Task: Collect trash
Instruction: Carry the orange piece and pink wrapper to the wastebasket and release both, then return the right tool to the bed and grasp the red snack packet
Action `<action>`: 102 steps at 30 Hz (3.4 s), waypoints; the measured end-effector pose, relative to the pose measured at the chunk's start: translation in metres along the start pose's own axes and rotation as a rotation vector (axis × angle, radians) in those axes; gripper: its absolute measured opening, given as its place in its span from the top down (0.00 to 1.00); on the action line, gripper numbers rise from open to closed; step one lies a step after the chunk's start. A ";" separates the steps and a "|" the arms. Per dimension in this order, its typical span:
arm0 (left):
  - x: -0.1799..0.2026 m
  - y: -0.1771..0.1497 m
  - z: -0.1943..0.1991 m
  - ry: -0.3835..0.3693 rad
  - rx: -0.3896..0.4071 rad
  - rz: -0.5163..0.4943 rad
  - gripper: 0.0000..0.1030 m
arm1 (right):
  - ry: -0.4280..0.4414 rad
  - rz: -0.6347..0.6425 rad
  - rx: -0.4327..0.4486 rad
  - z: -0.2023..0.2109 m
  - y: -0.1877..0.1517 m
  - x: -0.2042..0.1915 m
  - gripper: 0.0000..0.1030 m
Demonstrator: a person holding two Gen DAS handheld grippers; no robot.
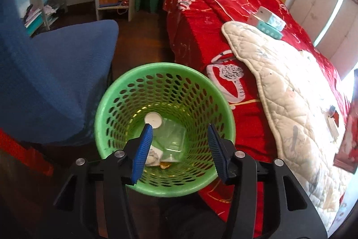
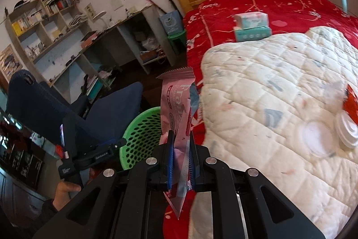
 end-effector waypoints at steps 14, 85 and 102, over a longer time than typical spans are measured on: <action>-0.052 -0.017 0.041 0.041 0.061 0.091 0.42 | 0.063 0.069 -0.105 -0.091 -0.009 -0.064 0.89; 0.105 -0.013 0.011 -0.098 -0.001 -0.111 0.29 | -0.531 -0.477 -0.003 0.056 0.042 0.344 0.24; 0.189 -0.012 -0.008 -0.217 -0.025 -0.222 0.29 | -0.506 -0.501 -0.065 0.024 0.037 0.371 0.50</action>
Point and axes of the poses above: each gripper's, at about its wrist camera, not at the fingertips, and z roughly against the way its jaws point, x to its right, y to its top, the point moved 3 cm from there along -z, roughly the way its jaws point, and after that the axes turned 10 degrees about x, right-handed, at the moved point
